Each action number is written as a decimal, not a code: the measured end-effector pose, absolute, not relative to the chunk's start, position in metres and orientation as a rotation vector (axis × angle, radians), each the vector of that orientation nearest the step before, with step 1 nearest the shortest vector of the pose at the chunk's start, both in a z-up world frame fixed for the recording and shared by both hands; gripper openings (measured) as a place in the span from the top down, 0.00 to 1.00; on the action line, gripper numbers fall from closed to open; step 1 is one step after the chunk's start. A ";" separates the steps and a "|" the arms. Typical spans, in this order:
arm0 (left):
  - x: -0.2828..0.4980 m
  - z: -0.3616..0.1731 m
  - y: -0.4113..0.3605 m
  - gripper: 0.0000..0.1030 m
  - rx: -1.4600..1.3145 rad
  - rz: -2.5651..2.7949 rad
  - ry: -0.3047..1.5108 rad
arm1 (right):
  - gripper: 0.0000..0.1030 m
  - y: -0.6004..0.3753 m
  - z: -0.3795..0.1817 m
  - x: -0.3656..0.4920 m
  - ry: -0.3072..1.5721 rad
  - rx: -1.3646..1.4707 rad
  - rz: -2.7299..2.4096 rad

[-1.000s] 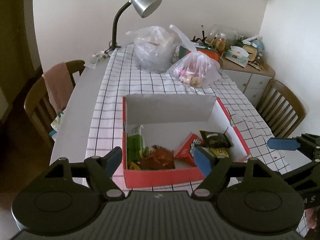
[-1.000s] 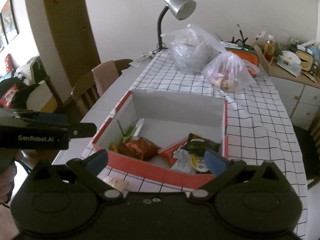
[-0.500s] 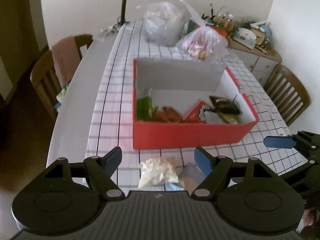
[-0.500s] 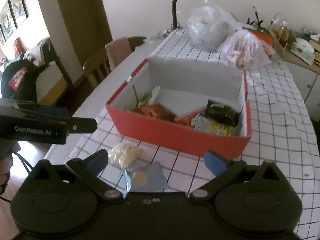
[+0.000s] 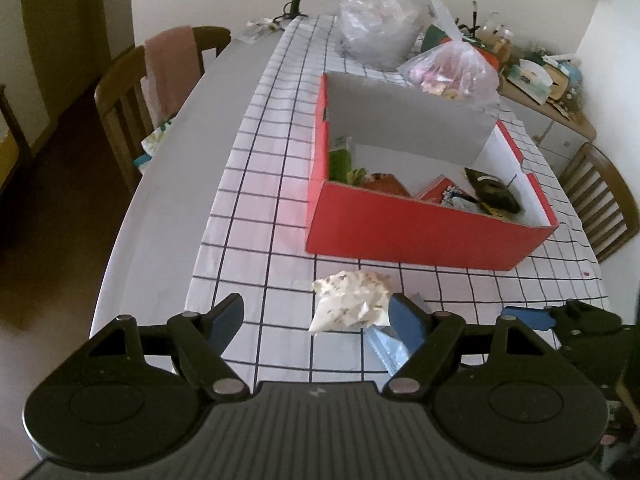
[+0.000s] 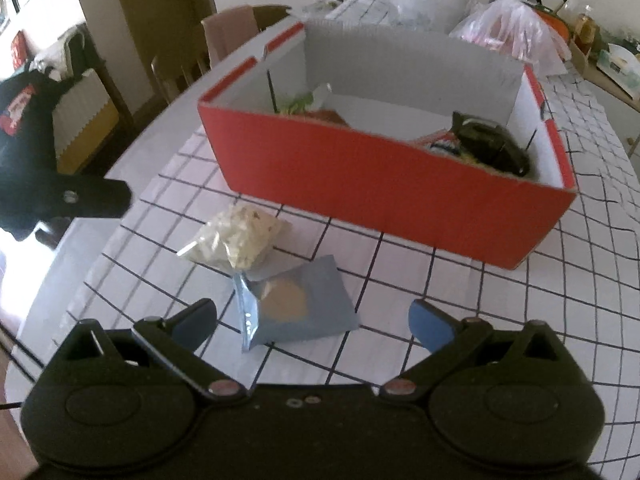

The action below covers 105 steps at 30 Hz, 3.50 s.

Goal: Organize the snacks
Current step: 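Move both open grippers from the red box back to the remaining snacks, then grasp the cream crinkled bag with the left gripper while the right grasps the blue pouch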

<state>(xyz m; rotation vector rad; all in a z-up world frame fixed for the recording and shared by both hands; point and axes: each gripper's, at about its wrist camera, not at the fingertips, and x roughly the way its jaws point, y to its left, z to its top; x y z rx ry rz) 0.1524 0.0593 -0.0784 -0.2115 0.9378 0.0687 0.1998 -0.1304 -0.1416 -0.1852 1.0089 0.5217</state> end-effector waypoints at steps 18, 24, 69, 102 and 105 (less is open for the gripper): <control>0.150 -0.091 0.070 0.23 -0.217 0.082 0.975 | 0.03 -0.098 -0.188 0.216 1.069 -0.315 0.557; 0.154 -0.093 0.069 0.23 -0.205 0.078 0.978 | 0.08 -0.098 -0.189 0.214 1.048 -0.331 0.565; 0.249 -0.173 0.017 0.19 -0.272 -0.002 1.248 | 0.21 -0.171 -0.157 0.190 1.087 -0.124 0.568; 0.209 -0.165 0.041 0.52 -0.287 0.050 1.186 | 0.56 -0.139 -0.177 0.199 1.089 -0.111 0.361; 0.202 -0.164 0.046 0.54 -0.299 0.049 1.180 | 0.56 -0.153 -0.173 0.198 1.089 -0.075 0.375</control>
